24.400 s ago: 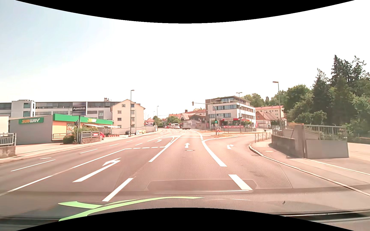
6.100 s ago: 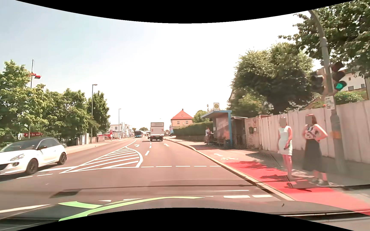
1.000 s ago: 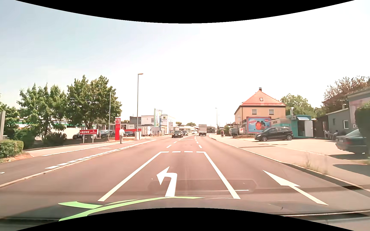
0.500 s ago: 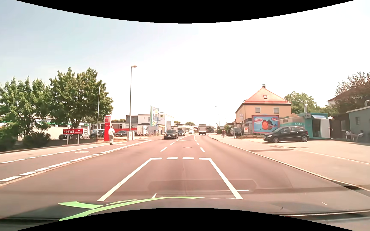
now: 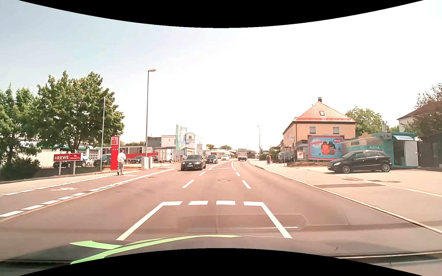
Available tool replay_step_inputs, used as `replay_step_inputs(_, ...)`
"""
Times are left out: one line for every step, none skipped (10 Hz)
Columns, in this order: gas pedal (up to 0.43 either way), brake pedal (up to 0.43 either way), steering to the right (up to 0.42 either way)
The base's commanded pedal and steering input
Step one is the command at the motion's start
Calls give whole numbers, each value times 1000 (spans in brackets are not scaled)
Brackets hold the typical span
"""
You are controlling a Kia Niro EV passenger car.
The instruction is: Follow the waypoints while adhering to traffic rules and regulations
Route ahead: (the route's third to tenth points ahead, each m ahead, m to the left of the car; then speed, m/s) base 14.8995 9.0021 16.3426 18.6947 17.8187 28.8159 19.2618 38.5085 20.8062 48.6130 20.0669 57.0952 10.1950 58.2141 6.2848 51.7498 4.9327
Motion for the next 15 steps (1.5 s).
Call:
replay_step_inputs(0,220,8)
replay_step_inputs(0,220,7)
replay_step_inputs(0,226,7)
replay_step_inputs(0,226,7)
replay_step_inputs(0,226,7)
replay_step_inputs(0,232,6)
replay_step_inputs(0,232,6)
replay_step_inputs(0,238,6)
replay_step_inputs(0,238,6)
replay_step_inputs(0,238,6)
replay_step_inputs(0,244,5)
replay_step_inputs(0,244,5)
replay_step_inputs(0,244,6)
replay_step_inputs(0,232,6)
replay_step_inputs(0,213,6)
